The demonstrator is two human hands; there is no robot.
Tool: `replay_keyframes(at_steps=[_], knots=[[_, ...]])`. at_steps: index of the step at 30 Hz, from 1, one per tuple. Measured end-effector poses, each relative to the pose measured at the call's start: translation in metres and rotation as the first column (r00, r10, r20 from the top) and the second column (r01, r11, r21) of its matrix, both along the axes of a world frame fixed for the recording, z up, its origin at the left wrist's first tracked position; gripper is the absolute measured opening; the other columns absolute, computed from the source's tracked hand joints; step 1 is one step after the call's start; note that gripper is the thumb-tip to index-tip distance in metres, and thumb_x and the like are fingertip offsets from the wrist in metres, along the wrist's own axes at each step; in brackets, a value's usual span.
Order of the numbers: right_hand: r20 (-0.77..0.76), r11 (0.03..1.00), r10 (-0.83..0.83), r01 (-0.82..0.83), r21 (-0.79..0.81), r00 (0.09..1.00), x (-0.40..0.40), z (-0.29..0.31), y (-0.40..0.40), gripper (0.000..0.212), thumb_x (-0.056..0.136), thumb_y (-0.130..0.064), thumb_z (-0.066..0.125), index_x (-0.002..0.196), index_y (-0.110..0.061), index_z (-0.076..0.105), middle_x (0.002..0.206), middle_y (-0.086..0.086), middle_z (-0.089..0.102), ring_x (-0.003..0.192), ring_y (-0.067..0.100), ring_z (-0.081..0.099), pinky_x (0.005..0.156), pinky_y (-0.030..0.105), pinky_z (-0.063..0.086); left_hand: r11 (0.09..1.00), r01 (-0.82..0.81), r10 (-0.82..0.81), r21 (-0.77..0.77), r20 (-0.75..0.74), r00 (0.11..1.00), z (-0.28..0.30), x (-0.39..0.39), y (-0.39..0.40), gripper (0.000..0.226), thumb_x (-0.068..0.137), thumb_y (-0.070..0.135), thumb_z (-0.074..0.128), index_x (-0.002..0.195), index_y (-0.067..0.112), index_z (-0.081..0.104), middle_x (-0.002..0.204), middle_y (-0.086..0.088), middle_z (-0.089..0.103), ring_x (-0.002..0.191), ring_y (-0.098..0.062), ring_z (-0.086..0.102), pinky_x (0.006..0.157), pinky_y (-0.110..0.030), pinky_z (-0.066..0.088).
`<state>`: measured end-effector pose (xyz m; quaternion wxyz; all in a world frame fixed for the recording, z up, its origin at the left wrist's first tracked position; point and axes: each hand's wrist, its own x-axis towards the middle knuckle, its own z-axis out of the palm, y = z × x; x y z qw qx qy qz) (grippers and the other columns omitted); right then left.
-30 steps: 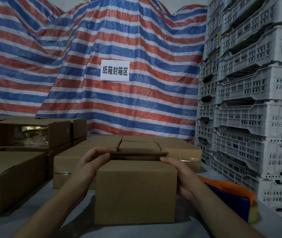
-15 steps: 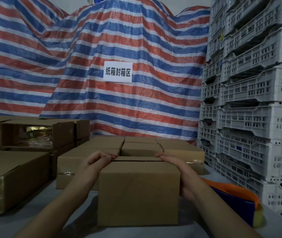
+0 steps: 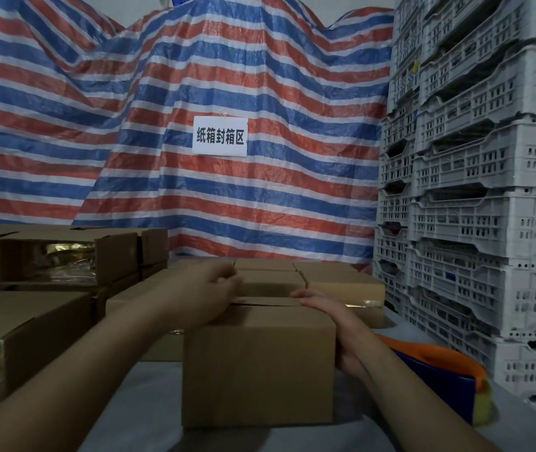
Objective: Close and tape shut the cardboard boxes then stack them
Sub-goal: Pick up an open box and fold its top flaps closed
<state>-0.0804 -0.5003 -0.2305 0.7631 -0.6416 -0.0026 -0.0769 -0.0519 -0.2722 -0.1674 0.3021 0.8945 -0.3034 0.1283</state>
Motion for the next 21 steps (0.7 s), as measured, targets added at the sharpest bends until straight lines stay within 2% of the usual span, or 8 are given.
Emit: replay_keyframes(at_steps=[3, 6, 9, 13, 16, 17, 19, 21], knots=[[-0.006, 1.000, 0.008, -0.008, 0.006, 1.000, 0.000, 0.000, -0.002, 0.034, 0.085, -0.028, 0.068, 0.119, -0.022, 0.069, 0.113, 0.017, 0.072, 0.088, 0.026, 0.073, 0.066, 0.033, 0.057, 0.956, 0.064, -0.114, 0.285, 0.161, 0.980, 0.007, -0.019, -0.027, 0.048, 0.096, 0.064, 0.029, 0.137, 0.043, 0.044, 0.146, 0.012, 0.044, 0.130, -0.008, 0.040, 0.107, -0.034, 0.030], [-0.002, 0.999, 0.015, -0.015, 0.031, 1.000, 0.000, 0.000, -0.003, 0.042, 0.078, -0.029, 0.071, 0.119, -0.020, 0.069, 0.118, 0.020, 0.069, 0.092, 0.029, 0.071, 0.068, 0.035, 0.058, 0.850, 0.070, -0.118, 0.522, 0.059, 0.991, -0.003, -0.016, -0.037, 0.078, 0.086, 0.080, 0.029, 0.152, 0.040, 0.020, 0.161, 0.009, 0.019, 0.146, -0.016, 0.020, 0.114, -0.040, 0.018], [0.007, 1.000, 0.017, -0.017, 0.025, 1.000, -0.001, -0.002, -0.002, 0.048, 0.068, -0.033, 0.073, 0.115, -0.022, 0.070, 0.118, 0.018, 0.068, 0.095, 0.030, 0.069, 0.068, 0.036, 0.059, 0.842, 0.093, -0.125, 0.532, 0.025, 0.992, -0.015, -0.012, -0.035, 0.087, 0.083, 0.078, 0.043, 0.153, 0.032, 0.021, 0.158, 0.007, 0.028, 0.140, -0.013, 0.030, 0.110, -0.032, 0.026], [0.034, 1.000, 0.011, -0.012, 0.021, 0.999, -0.004, 0.004, 0.000, 0.042, 0.074, -0.028, 0.073, 0.115, -0.019, 0.070, 0.118, 0.014, 0.069, 0.101, 0.028, 0.067, 0.079, 0.037, 0.057, 0.846, 0.110, -0.153, 0.522, 0.038, 0.988, -0.015, -0.009, -0.035, 0.082, 0.086, 0.072, 0.045, 0.153, 0.032, 0.021, 0.158, 0.007, 0.028, 0.139, -0.013, 0.032, 0.108, -0.031, 0.027], [0.131, 0.954, -0.095, 0.128, -0.272, 0.987, -0.013, 0.024, 0.002, 0.034, 0.096, -0.038, 0.061, 0.127, -0.025, 0.065, 0.128, 0.001, 0.067, 0.112, 0.017, 0.065, 0.094, 0.034, 0.054, 0.853, 0.105, -0.157, 0.511, 0.060, 0.986, -0.016, -0.010, -0.033, 0.079, 0.088, 0.070, 0.045, 0.153, 0.033, 0.020, 0.159, 0.007, 0.027, 0.140, -0.013, 0.031, 0.108, -0.031, 0.027], [0.167, 0.852, -0.103, 0.174, -0.494, 0.981, -0.019, 0.032, 0.003, 0.037, 0.100, -0.045, 0.054, 0.134, -0.030, 0.060, 0.136, -0.008, 0.059, 0.117, 0.011, 0.059, 0.099, 0.031, 0.050, 0.853, 0.110, -0.165, 0.509, 0.064, 0.984, -0.017, -0.010, -0.033, 0.078, 0.088, 0.070, 0.045, 0.153, 0.033, 0.022, 0.158, 0.007, 0.028, 0.139, -0.013, 0.032, 0.107, -0.030, 0.028], [0.208, 0.439, -0.003, 0.188, -0.879, 0.978, -0.028, 0.044, 0.010, 0.038, 0.104, -0.050, 0.041, 0.137, -0.035, 0.053, 0.138, -0.015, 0.051, 0.123, 0.007, 0.051, 0.105, 0.029, 0.041, 0.859, 0.129, -0.189, 0.496, 0.072, 0.979, -0.018, -0.011, -0.033, 0.074, 0.089, 0.068, 0.047, 0.151, 0.033, 0.027, 0.156, 0.007, 0.033, 0.137, -0.013, 0.035, 0.103, -0.027, 0.030], [0.133, 0.138, 0.085, 0.121, -0.983, 0.987, -0.036, 0.047, 0.023, 0.025, 0.105, -0.048, 0.035, 0.107, -0.036, 0.056, 0.115, -0.013, 0.058, 0.105, 0.009, 0.054, 0.097, 0.036, 0.043, 0.869, 0.152, -0.213, 0.472, 0.079, 0.974, -0.017, -0.011, -0.034, 0.071, 0.090, 0.064, 0.050, 0.150, 0.032, 0.029, 0.154, 0.007, 0.036, 0.135, -0.012, 0.037, 0.099, -0.024, 0.029]])
